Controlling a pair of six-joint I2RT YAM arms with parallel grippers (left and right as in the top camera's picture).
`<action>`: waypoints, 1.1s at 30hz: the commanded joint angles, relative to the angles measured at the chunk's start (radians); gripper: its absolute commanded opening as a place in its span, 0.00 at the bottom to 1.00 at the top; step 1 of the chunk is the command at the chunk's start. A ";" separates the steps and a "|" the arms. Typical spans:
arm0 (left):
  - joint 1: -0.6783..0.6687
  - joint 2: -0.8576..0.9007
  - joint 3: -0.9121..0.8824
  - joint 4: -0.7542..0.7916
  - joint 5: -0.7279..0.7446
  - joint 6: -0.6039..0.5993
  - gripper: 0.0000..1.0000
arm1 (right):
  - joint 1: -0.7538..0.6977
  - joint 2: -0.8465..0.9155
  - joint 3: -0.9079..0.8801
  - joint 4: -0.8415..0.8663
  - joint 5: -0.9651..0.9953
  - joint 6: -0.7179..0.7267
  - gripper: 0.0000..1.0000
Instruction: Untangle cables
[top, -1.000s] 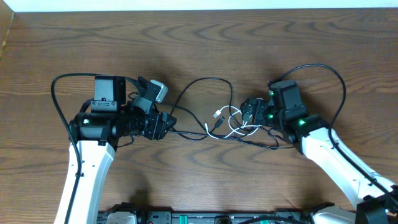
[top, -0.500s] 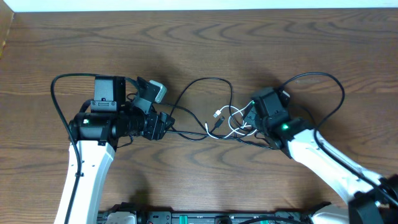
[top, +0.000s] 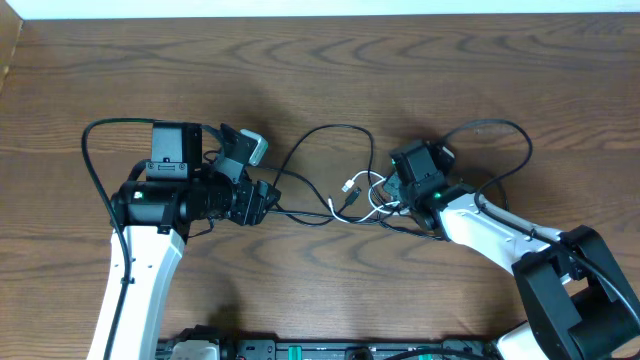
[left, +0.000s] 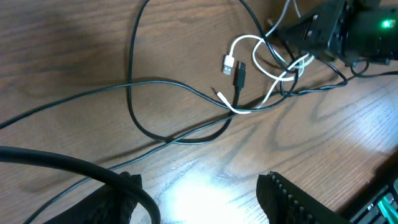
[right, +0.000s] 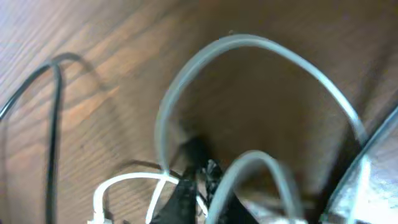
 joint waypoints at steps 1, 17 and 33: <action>-0.003 0.000 -0.005 -0.003 -0.003 0.016 0.66 | 0.005 -0.010 0.007 0.023 -0.016 -0.088 0.01; -0.003 0.005 -0.005 -0.003 -0.002 0.013 0.76 | 0.000 -0.353 0.180 0.051 -0.049 -0.586 0.01; -0.003 0.087 -0.005 0.087 0.260 0.024 0.91 | -0.008 -0.546 0.300 0.108 -0.068 -0.630 0.01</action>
